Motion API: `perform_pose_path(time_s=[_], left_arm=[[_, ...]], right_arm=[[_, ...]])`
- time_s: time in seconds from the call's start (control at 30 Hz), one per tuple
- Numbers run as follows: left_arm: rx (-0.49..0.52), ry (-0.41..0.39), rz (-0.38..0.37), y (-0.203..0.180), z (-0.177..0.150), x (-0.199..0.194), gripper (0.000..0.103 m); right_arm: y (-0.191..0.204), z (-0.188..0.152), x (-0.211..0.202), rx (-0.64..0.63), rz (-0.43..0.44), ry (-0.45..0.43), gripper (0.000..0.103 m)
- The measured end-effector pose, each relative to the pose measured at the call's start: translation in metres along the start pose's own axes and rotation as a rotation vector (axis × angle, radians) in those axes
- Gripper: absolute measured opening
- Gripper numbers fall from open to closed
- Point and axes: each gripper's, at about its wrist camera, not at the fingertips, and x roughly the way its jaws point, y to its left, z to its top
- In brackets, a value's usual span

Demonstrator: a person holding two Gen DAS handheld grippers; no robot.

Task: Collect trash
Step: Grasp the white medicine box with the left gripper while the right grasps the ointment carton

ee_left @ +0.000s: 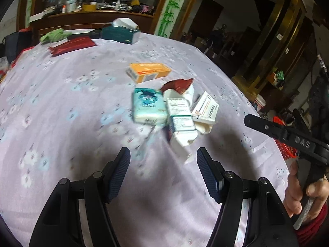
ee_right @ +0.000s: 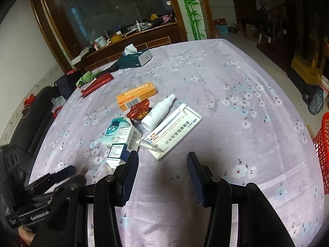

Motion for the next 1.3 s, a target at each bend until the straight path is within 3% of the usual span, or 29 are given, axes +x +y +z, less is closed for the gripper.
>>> perform_pose_path(time_s=[0.13, 0.27, 0.33, 0.43, 0.6, 0.83, 0.93, 0.97, 1.03, 1.07, 1.2, 1.3], left_arm=[[0.002, 0.042, 0.001, -0.013, 0.020, 0.028, 0.066], [0.047, 0.088, 0.066, -0.031, 0.035, 0.063, 0.064], [0.045, 0.112, 0.095, -0.030, 0.038, 0.078, 0.047], [0.023, 0.137, 0.074, -0.024, 0.036, 0.090, 0.033], [0.027, 0.093, 0.045, -0.019, 0.026, 0.066, 0.033], [0.000, 0.017, 0.031, -0.005, 0.011, 0.020, 0.033], [0.007, -0.009, 0.058, -0.006, 0.006, 0.008, 0.033], [0.011, -0.017, 0.066, -0.006, 0.004, 0.005, 0.033], [0.009, -0.026, 0.080, -0.003, 0.002, 0.001, 0.033], [0.003, -0.029, 0.081, -0.002, 0.001, -0.001, 0.033], [-0.011, -0.030, 0.073, 0.003, -0.005, -0.003, 0.033], [-0.012, -0.033, 0.069, 0.004, -0.005, -0.004, 0.033]], right_arm=[[-0.012, 0.004, -0.001, 0.009, -0.003, -0.006, 0.052], [-0.027, 0.013, 0.002, 0.055, -0.002, -0.003, 0.052], [-0.031, 0.016, 0.004, 0.066, -0.006, 0.003, 0.052], [-0.029, 0.017, 0.008, 0.046, 0.005, 0.013, 0.052], [-0.014, 0.014, 0.023, -0.055, 0.024, 0.043, 0.052], [0.034, 0.009, 0.049, -0.313, 0.048, 0.082, 0.052], [0.044, 0.007, 0.069, -0.398, -0.017, 0.088, 0.052], [0.046, 0.006, 0.076, -0.429, -0.047, 0.087, 0.050], [0.045, 0.004, 0.089, -0.464, -0.089, 0.098, 0.033], [0.044, 0.003, 0.095, -0.473, -0.101, 0.113, 0.014], [0.046, 0.001, 0.088, -0.475, -0.101, 0.084, 0.003], [0.049, 0.000, 0.075, -0.445, -0.085, 0.049, 0.003]])
